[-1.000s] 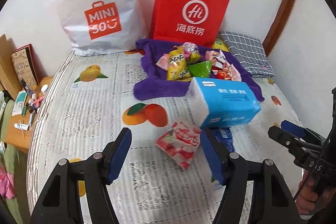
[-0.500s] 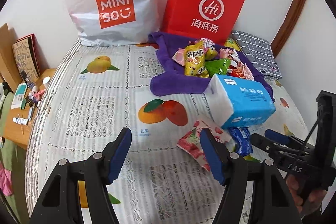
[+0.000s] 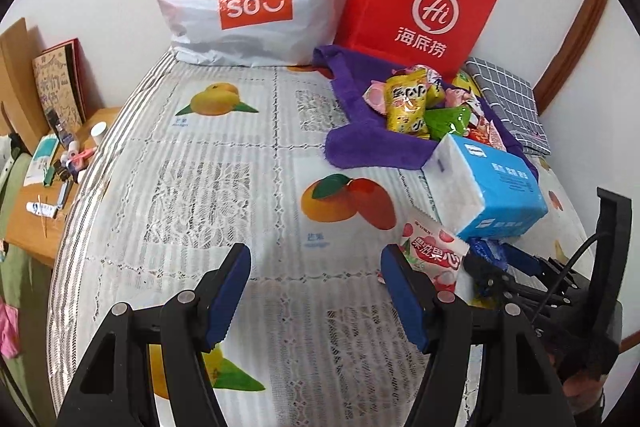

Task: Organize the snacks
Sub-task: 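Grasp the blue snack packet with the right gripper, then grasp the red-and-white lychee snack bag with the left gripper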

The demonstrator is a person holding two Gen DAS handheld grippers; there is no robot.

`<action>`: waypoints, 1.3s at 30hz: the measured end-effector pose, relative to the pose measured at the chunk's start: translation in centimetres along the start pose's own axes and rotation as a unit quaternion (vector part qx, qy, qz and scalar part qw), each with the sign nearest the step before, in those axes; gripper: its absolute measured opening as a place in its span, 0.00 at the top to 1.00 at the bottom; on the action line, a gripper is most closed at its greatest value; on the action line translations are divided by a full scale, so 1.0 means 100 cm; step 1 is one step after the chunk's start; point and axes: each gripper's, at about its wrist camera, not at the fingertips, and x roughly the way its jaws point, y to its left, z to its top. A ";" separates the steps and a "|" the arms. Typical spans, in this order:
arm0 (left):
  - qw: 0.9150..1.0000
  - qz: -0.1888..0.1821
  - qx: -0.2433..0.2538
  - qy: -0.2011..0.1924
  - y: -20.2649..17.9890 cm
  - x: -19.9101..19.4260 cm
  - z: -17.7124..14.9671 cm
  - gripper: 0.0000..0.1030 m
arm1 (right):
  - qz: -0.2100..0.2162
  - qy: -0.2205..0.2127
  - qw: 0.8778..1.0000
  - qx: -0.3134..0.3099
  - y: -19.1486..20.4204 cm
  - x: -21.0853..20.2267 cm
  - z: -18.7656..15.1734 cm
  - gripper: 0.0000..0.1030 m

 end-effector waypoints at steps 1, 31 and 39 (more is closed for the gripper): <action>1.000 0.000 -0.001 0.002 0.001 0.001 -0.001 0.36 | -0.007 -0.004 1.000 -0.006 0.001 0.000 0.000 0.53; 0.989 -0.025 0.123 0.072 -0.094 0.057 -0.010 0.29 | 0.028 -0.020 0.999 0.038 -0.099 -0.040 -0.031 0.58; 0.989 0.029 0.142 0.041 -0.110 0.058 -0.021 0.40 | 0.014 -0.019 0.999 0.024 -0.109 -0.034 -0.039 0.58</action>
